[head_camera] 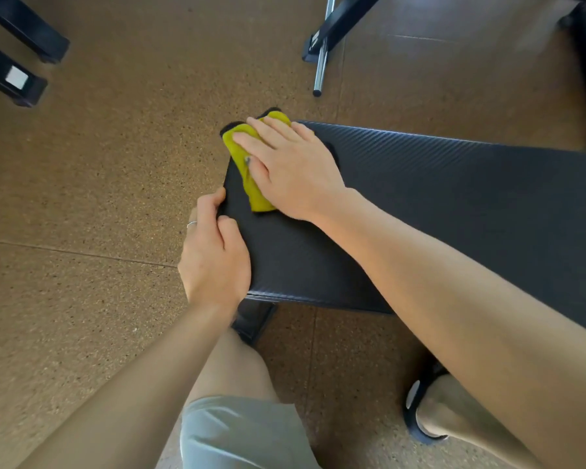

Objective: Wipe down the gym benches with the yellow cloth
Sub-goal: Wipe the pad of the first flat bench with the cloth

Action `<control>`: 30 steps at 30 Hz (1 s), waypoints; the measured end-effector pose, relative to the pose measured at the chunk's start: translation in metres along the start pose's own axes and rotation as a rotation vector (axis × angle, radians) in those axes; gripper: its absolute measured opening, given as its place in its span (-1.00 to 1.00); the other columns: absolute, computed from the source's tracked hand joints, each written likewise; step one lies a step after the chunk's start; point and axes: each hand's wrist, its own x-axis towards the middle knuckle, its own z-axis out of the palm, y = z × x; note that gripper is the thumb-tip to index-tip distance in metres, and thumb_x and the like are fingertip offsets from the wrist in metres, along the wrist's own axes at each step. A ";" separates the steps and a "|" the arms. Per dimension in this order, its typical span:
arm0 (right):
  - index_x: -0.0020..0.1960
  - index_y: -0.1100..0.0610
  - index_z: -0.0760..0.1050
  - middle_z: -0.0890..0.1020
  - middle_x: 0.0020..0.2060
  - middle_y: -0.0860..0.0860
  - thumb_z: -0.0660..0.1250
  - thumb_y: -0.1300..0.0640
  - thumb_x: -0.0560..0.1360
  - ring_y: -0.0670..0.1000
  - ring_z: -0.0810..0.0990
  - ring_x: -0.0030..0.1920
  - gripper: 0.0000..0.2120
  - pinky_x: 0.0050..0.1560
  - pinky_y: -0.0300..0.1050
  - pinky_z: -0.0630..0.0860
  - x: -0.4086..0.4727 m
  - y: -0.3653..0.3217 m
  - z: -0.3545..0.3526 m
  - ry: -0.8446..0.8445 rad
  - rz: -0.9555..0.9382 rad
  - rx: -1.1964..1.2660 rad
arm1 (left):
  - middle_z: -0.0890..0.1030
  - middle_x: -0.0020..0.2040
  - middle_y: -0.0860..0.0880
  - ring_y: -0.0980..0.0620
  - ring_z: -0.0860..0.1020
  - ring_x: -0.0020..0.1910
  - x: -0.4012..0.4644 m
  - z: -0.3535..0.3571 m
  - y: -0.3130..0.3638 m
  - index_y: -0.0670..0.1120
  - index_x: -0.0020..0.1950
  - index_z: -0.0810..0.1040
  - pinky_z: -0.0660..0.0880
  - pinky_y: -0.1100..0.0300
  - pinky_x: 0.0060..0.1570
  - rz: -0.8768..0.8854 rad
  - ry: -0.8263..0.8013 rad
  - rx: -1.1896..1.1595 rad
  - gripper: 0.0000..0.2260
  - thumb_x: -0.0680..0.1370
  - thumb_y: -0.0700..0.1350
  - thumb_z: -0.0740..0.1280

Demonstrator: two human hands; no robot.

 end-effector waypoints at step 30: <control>0.21 0.13 0.52 0.63 0.08 0.20 -0.11 -0.01 0.59 0.31 0.57 0.07 -0.51 0.15 0.17 0.36 -0.061 0.124 -0.023 0.128 0.617 -0.170 | 0.48 0.40 0.11 0.20 0.39 0.08 -0.001 0.001 0.001 0.10 0.41 0.37 0.33 0.07 0.05 -0.008 -0.005 0.024 -0.65 0.66 -0.11 0.05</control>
